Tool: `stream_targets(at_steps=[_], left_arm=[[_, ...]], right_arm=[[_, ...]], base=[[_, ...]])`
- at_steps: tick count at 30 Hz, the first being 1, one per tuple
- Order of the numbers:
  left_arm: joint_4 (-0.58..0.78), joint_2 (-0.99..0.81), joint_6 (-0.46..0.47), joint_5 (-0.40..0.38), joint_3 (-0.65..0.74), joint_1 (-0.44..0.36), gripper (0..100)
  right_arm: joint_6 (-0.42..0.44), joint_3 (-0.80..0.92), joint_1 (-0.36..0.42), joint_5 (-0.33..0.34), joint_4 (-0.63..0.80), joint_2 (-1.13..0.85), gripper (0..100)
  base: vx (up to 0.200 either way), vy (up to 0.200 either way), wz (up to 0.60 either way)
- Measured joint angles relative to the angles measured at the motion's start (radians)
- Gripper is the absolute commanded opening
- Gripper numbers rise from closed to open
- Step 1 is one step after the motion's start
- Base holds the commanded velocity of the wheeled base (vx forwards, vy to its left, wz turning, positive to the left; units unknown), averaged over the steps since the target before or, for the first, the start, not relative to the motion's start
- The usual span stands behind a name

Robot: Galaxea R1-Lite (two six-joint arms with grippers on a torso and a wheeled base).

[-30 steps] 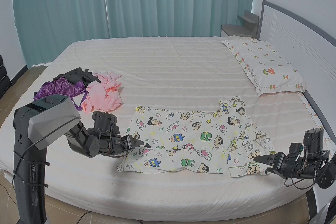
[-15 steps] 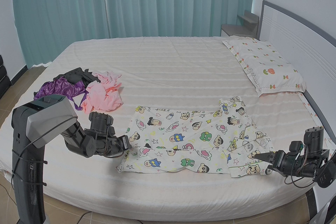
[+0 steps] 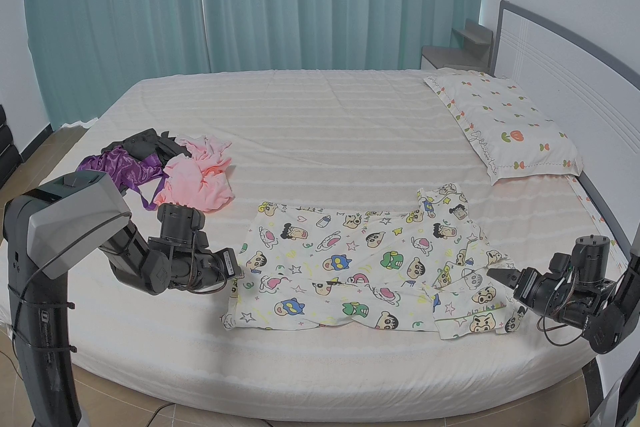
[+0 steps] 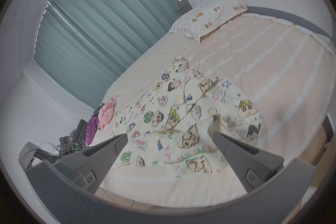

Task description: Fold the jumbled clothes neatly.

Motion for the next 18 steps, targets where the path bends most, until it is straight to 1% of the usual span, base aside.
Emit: stream_targets(at_steps=[5,8,14,18], left_arm=[[0.0,-0.031,0.0,0.001,0.019,0.001,0],[0.0,-0.051,0.0,0.001,0.029,0.001,0],[0.001,-0.083,-0.001,0.002,0.039,0.001,0],[0.001,-0.093,-0.002,0.001,0.047,0.001,0]], right_arm=[[-0.117,-0.079,-0.046,0.0,0.007,0.077,100],[-0.162,-0.128,-0.067,0.006,0.009,0.129,100],[-0.214,-0.176,-0.087,0.1,0.012,0.214,100],[-0.266,-0.185,-0.093,0.142,0.011,0.253,100]], base=[[0.0,0.0,0.0],[0.0,0.0,0.0],[0.0,0.0,0.0],[0.0,0.0,0.0]])
